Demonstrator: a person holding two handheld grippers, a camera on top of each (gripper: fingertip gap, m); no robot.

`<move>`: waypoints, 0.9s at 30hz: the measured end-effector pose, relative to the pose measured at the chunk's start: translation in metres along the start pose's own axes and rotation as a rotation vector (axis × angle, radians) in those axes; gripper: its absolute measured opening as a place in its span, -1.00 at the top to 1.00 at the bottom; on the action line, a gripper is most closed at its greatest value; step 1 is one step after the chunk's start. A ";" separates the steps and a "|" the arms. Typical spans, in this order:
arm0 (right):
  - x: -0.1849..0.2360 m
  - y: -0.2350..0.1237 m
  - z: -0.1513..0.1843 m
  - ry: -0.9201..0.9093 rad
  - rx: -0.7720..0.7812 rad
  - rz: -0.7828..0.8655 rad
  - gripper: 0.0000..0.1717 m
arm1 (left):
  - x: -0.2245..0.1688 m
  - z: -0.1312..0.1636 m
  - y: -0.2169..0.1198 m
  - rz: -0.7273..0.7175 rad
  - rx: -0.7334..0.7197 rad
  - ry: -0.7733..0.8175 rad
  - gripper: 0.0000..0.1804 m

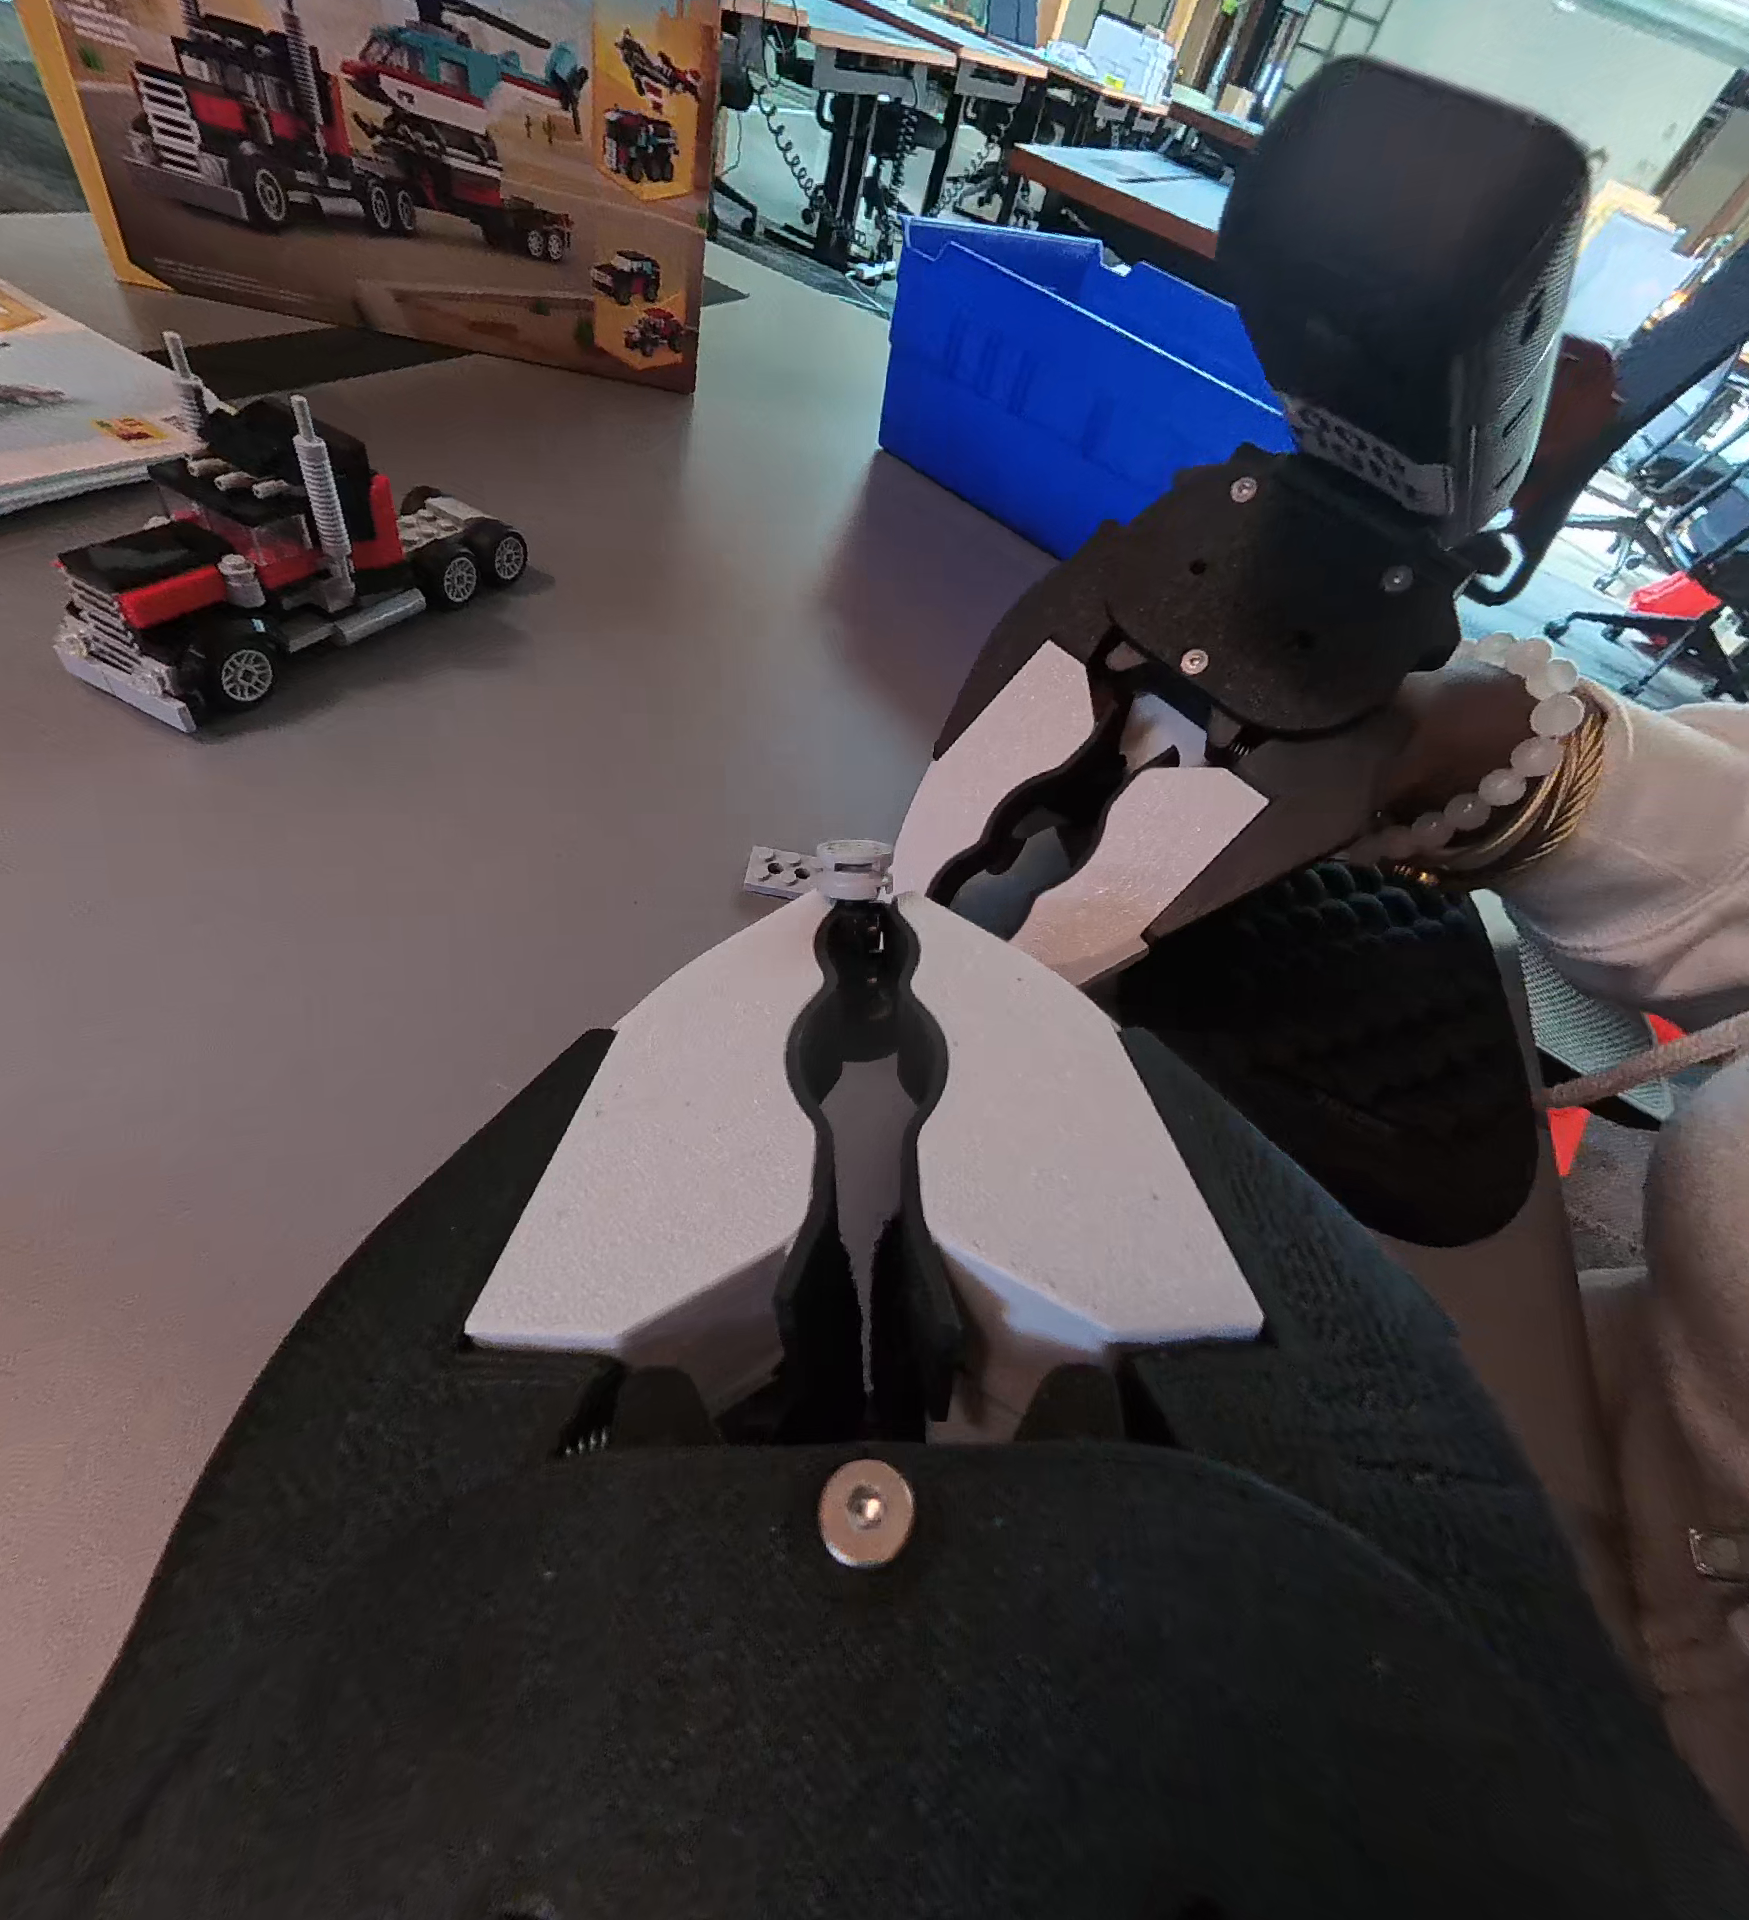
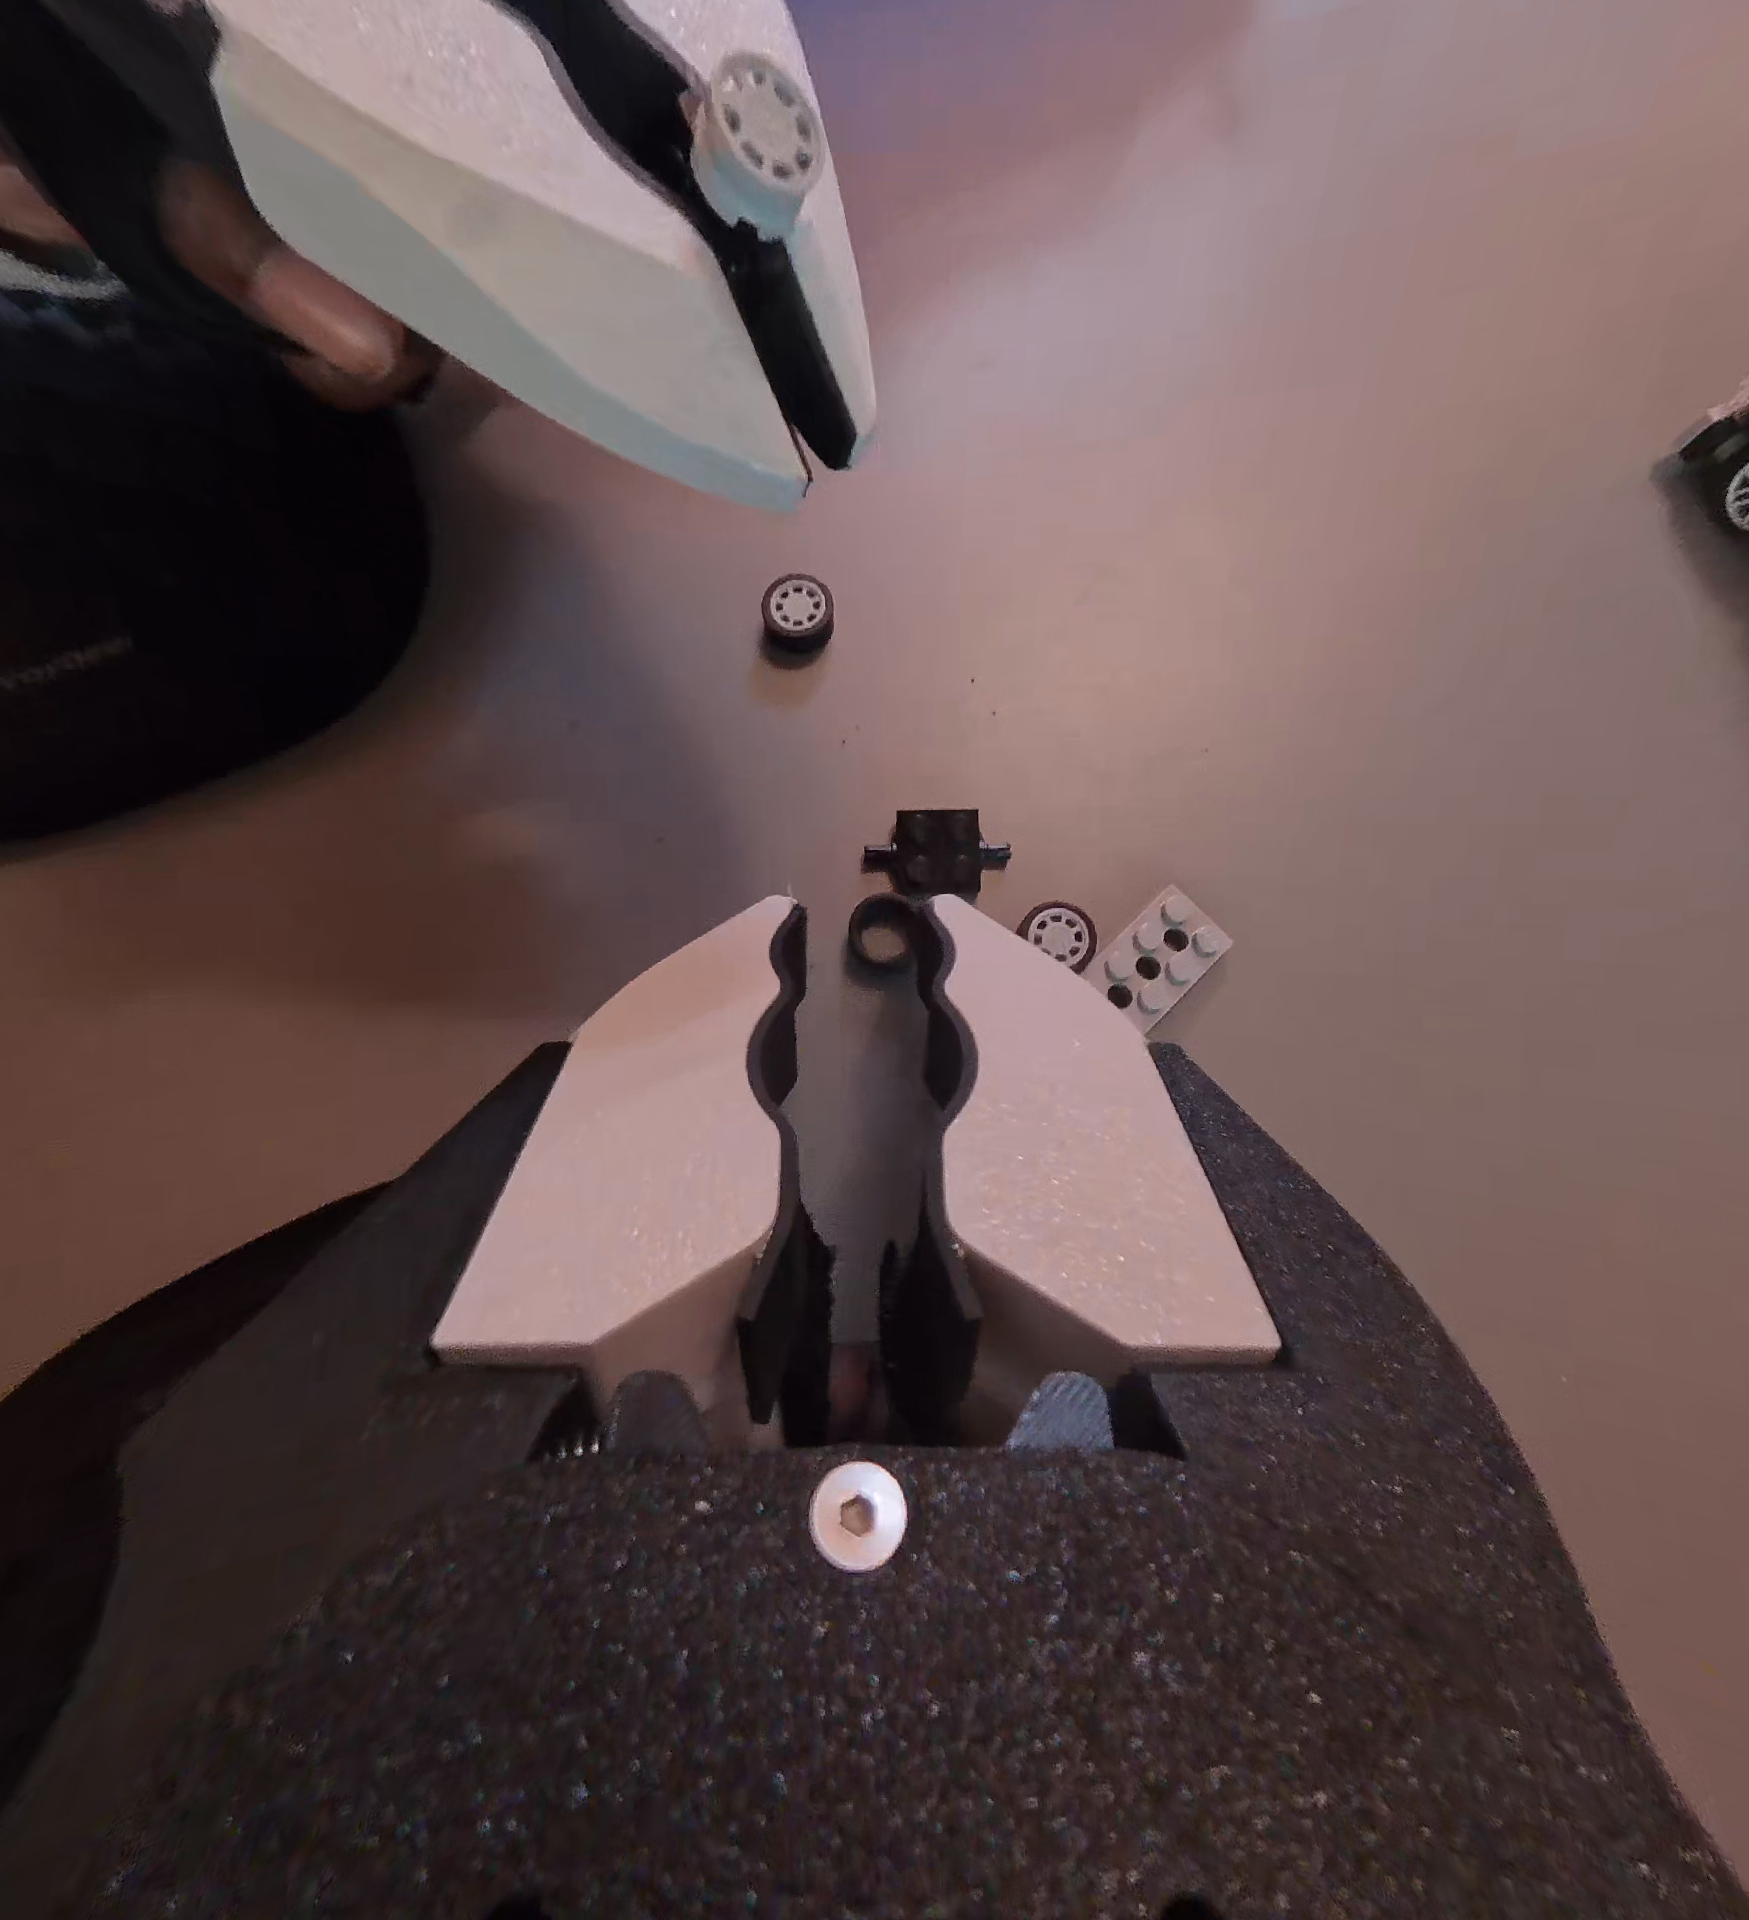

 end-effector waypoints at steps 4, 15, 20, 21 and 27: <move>-0.001 -0.004 -0.001 0.007 -0.042 -0.002 0.67 | 0.000 0.000 0.000 0.000 0.003 0.002 0.94; -0.004 -0.017 -0.031 0.377 -0.447 -0.305 0.78 | -0.015 0.007 0.011 -0.072 0.149 0.305 0.95; 0.001 -0.012 -0.032 0.313 -0.427 -0.285 0.84 | -0.016 0.008 0.012 -0.060 0.166 0.331 0.95; 0.001 -0.013 -0.032 0.281 -0.439 -0.274 0.87 | -0.016 0.008 0.013 -0.060 0.167 0.332 0.94; 0.012 -0.029 -0.044 0.005 -0.528 -0.040 0.88 | -0.015 0.003 0.007 0.040 0.050 0.224 0.94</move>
Point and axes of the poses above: each gripper's, where its closed fingertips meet, y out along the fingers, z out of its underside, x = y × z across the jaws, the point moved 9 cm from there along -y, back along the fingers, and after that the axes turned 10 degrees about z, right-handed, at the moved point
